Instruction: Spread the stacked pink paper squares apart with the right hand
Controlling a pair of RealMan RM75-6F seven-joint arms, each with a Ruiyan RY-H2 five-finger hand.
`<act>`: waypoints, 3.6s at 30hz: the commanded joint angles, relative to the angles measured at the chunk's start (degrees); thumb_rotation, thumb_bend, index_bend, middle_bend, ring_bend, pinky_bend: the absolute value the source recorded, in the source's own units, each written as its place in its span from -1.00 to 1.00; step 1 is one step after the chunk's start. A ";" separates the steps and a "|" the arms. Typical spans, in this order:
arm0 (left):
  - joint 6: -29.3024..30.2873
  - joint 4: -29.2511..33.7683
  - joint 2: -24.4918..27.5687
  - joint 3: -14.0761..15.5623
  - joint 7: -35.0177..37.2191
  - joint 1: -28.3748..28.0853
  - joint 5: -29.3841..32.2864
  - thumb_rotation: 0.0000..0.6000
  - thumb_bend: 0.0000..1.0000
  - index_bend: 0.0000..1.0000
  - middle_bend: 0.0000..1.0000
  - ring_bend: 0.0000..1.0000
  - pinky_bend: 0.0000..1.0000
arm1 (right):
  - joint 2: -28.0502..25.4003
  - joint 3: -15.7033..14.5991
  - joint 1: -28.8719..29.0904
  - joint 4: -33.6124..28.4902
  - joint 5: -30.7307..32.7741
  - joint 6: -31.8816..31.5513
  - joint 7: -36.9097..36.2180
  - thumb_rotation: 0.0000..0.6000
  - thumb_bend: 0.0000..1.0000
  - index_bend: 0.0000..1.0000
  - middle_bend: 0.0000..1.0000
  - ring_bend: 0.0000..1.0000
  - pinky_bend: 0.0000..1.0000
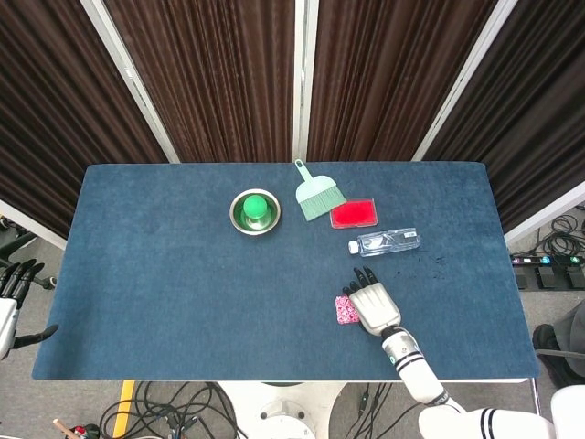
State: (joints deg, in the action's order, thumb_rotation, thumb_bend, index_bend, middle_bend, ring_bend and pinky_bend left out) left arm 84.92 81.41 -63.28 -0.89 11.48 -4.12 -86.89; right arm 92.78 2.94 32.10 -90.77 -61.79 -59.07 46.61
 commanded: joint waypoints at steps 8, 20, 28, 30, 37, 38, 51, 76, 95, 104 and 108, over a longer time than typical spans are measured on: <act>-0.28 -0.31 -0.22 0.13 0.34 0.05 0.03 1.00 -1.00 -0.82 -0.86 -0.91 -0.65 | 0.52 -0.25 0.64 0.50 0.10 -0.94 -0.46 1.00 -0.76 -0.31 -0.35 -0.89 -1.00; -0.27 -0.96 -0.26 0.30 1.03 0.20 -0.13 1.00 -1.00 -0.82 -0.86 -0.91 -0.65 | 0.95 -0.64 1.04 0.99 -0.14 -2.02 -0.89 1.00 -0.71 -0.18 -0.20 -0.81 -1.00; -0.27 -0.91 -0.12 0.26 1.25 0.16 -0.23 1.00 -1.00 -0.82 -0.86 -0.91 -0.65 | 1.32 -0.81 1.05 1.49 -0.82 -2.76 -1.60 1.00 -0.69 -0.11 -0.13 -0.76 -1.00; -0.33 -0.90 -0.08 0.30 1.24 0.17 -0.22 1.00 -1.00 -0.82 -0.86 -0.91 -0.65 | 1.39 -0.84 1.04 1.59 -0.96 -2.92 -1.73 1.00 -0.69 -0.10 -0.12 -0.75 -1.00; -0.35 -0.96 0.00 0.43 1.37 0.27 -0.29 1.00 -1.00 -0.82 -0.86 -0.91 -0.65 | 1.09 -0.89 0.85 1.25 -1.78 -3.67 -2.56 1.00 -0.68 -0.07 -0.09 -0.73 -1.00; -0.37 -0.95 0.03 0.46 1.35 0.27 -0.32 1.00 -1.00 -0.82 -0.86 -0.91 -0.65 | 0.92 -0.88 0.77 1.01 -2.07 -3.89 -2.84 1.00 -0.68 -0.07 -0.09 -0.73 -1.00; -0.84 0.58 0.50 0.33 -0.06 -0.28 -0.57 1.00 -1.00 -0.82 -0.87 -0.91 -0.65 | -6.26 -0.34 -2.30 -2.07 -5.01 -8.78 -7.84 1.00 -0.68 -0.05 -0.08 -0.72 -1.00; -2.89 5.66 0.58 0.31 -6.84 -1.50 0.31 1.00 -1.00 -0.82 -0.87 -0.91 -0.65 | -8.36 -2.44 -8.78 14.03 -7.36 -5.46 -24.45 1.00 -0.68 -0.05 -0.09 -0.72 -1.00; -2.69 4.50 0.51 0.47 -5.42 -1.32 0.29 1.00 -1.00 -0.82 -0.87 -0.91 -0.65 | -7.33 -1.56 -7.96 14.86 -6.43 -0.75 -22.53 1.00 -0.77 -0.40 -0.38 -0.82 -1.00; -2.46 4.80 0.72 0.27 -5.54 -1.35 0.36 1.00 -1.00 -0.82 -0.87 -0.91 -0.65 | -9.09 -1.14 -8.25 11.71 -6.39 -1.59 -21.21 1.00 -0.80 -0.50 -0.49 -0.89 -1.00; -2.14 4.87 0.92 0.28 -5.38 -1.25 0.17 1.00 -1.00 -0.82 -0.87 -0.91 -0.65 | -10.55 -0.75 -8.24 8.07 -8.48 -3.60 -21.06 1.00 -0.80 -0.50 -0.49 -0.89 -1.00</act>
State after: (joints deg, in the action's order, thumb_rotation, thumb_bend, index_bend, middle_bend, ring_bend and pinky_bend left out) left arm 82.74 86.25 -62.39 -0.60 6.09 -5.36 -86.67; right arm 82.93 1.98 23.85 -81.35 -69.35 -61.84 25.36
